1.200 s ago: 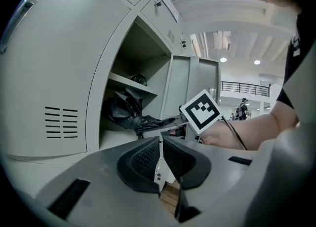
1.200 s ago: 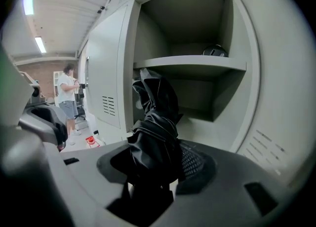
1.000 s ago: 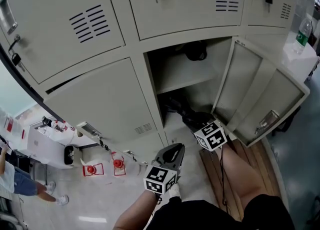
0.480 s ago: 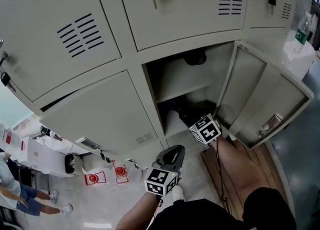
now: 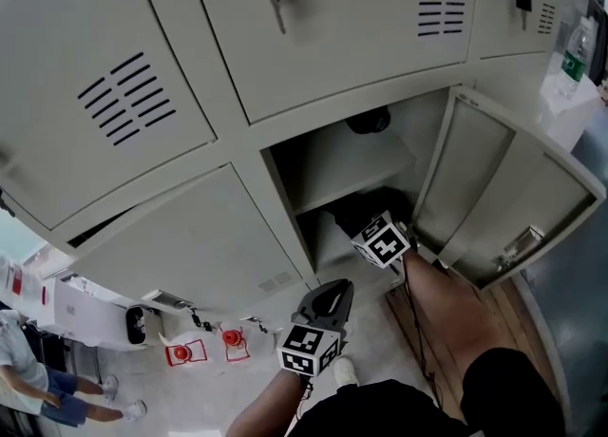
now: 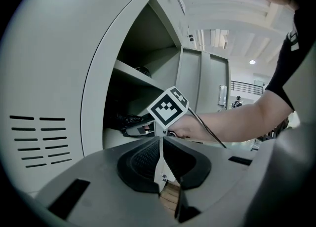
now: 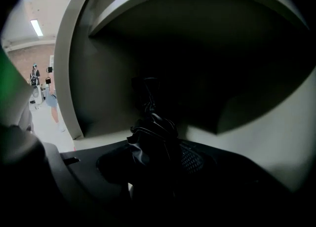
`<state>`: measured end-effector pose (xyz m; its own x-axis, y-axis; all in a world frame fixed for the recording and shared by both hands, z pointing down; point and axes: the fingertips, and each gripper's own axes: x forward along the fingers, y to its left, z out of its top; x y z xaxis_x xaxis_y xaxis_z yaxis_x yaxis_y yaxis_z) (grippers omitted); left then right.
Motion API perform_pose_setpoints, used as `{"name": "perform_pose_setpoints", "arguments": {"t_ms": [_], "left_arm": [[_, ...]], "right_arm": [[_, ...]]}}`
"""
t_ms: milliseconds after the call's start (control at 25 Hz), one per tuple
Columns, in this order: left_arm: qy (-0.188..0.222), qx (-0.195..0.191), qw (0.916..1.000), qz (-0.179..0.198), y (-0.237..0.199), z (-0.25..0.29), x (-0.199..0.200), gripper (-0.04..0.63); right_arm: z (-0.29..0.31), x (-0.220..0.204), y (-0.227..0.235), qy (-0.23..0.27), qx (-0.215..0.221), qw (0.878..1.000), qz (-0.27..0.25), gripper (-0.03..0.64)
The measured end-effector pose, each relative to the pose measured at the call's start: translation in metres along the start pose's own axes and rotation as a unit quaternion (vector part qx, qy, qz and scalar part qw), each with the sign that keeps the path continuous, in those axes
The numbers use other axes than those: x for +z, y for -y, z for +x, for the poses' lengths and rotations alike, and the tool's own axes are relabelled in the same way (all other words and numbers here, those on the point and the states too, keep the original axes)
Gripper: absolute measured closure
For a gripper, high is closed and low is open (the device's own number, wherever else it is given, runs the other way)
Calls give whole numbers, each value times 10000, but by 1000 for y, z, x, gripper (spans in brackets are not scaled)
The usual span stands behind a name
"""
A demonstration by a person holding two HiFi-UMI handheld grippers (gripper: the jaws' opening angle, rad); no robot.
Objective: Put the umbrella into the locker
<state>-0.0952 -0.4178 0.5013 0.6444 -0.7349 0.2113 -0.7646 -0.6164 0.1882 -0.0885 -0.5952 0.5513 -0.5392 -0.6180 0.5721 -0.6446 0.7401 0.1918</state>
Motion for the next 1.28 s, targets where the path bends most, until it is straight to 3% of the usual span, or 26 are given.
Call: {"name": "perform_pose_setpoints", "arguments": {"t_ms": [840,1280], "left_arm": [[-101,-74,9999,-61,-6,4,-6,563],[-139,-51,9999,-43,3,0,-6,563]], "right_arm": [[26,-2,11,-274,124,9995,-53,347],[21,-6,12,53,-67,9998,-188,258]]}}
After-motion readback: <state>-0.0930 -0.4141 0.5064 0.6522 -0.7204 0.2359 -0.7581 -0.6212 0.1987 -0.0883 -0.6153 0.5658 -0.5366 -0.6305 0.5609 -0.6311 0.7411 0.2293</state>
